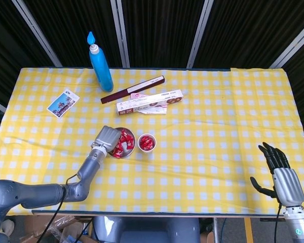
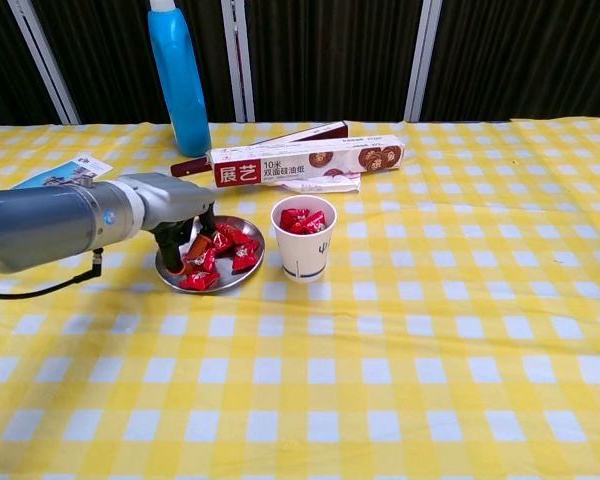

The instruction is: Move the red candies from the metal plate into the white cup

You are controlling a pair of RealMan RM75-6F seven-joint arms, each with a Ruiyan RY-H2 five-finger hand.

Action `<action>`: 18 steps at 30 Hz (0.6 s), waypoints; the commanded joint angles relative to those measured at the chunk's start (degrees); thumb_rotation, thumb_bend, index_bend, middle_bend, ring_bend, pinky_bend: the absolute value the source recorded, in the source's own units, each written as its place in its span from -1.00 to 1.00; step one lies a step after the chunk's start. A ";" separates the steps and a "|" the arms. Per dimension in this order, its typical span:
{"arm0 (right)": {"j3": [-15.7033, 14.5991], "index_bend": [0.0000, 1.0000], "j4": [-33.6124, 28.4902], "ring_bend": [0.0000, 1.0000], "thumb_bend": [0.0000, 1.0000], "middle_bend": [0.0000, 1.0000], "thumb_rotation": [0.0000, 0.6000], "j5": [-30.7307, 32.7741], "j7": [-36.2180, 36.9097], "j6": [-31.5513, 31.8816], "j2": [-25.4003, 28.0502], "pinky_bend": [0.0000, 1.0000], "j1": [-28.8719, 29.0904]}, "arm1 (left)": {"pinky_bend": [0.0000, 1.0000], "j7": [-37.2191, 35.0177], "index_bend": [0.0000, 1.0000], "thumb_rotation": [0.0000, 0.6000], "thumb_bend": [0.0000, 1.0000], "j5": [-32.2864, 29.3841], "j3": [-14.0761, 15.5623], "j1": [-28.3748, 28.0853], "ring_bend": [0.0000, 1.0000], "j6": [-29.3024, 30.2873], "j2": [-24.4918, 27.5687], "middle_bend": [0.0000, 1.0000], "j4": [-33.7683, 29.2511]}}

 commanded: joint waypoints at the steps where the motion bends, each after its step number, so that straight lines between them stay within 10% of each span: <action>1: -0.03 -1.00 0.00 -1.00 -0.22 -1.00 1.00 -0.01 0.05 -0.09 0.03 -1.00 0.03 | 1.00 0.18 -0.28 1.00 -0.29 0.39 -0.45 -0.26 0.94 0.45 -0.25 0.87 0.29; 18: -0.09 -1.00 -0.14 -1.00 -0.23 -1.00 1.00 -0.23 -0.03 0.13 0.01 -1.00 -0.03 | 1.00 0.07 -0.34 1.00 -0.30 0.58 -1.49 0.16 0.94 1.57 1.88 0.87 -2.04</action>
